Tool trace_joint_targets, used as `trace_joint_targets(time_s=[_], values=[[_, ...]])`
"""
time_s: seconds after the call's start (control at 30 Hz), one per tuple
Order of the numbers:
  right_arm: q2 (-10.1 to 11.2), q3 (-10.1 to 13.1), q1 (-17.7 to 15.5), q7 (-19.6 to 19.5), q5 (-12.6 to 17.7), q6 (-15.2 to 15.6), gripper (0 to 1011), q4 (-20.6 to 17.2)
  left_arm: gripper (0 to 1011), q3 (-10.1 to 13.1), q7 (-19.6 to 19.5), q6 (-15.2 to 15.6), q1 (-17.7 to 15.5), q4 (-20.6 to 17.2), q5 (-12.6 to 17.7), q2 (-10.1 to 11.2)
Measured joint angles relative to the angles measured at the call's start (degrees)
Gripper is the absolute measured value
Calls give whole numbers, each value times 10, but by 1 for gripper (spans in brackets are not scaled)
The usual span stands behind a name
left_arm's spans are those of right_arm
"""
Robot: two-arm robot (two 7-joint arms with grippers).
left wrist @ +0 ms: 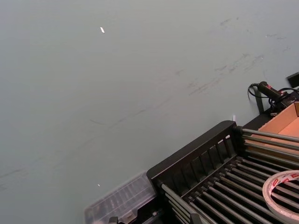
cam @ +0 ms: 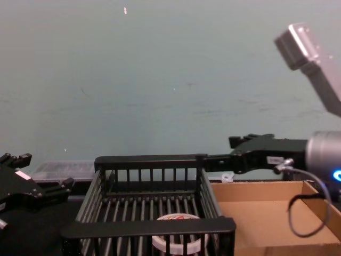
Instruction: Pick up the white tape and place it into the black box , Pick up the silver tape and place it into the brown box.
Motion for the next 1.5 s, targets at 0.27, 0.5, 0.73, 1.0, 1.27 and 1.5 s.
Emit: trace_joint_targets(time_s=[0.27,0.5,0.73,1.0,1.27,1.5], values=[[43,25,-51,-6,18,27,1000,-78,1001,0,0,0,0,0,0,0],[81,46,-104,-9,43,56,1002,-143,1001,0,0,0,0,0,0,0],[121,56,-153,-7,65,81,1002,-198,1001,0,0,0,0,0,0,0],[152,47,-184,-1,83,110,1000,-230,1001,0,0,0,0,0,0,0],[175,32,-194,1,93,140,1002,-241,1001,0,0,0,0,0,0,0],[189,13,-190,10,94,153,1000,-236,1001,0,0,0,0,0,0,0]])
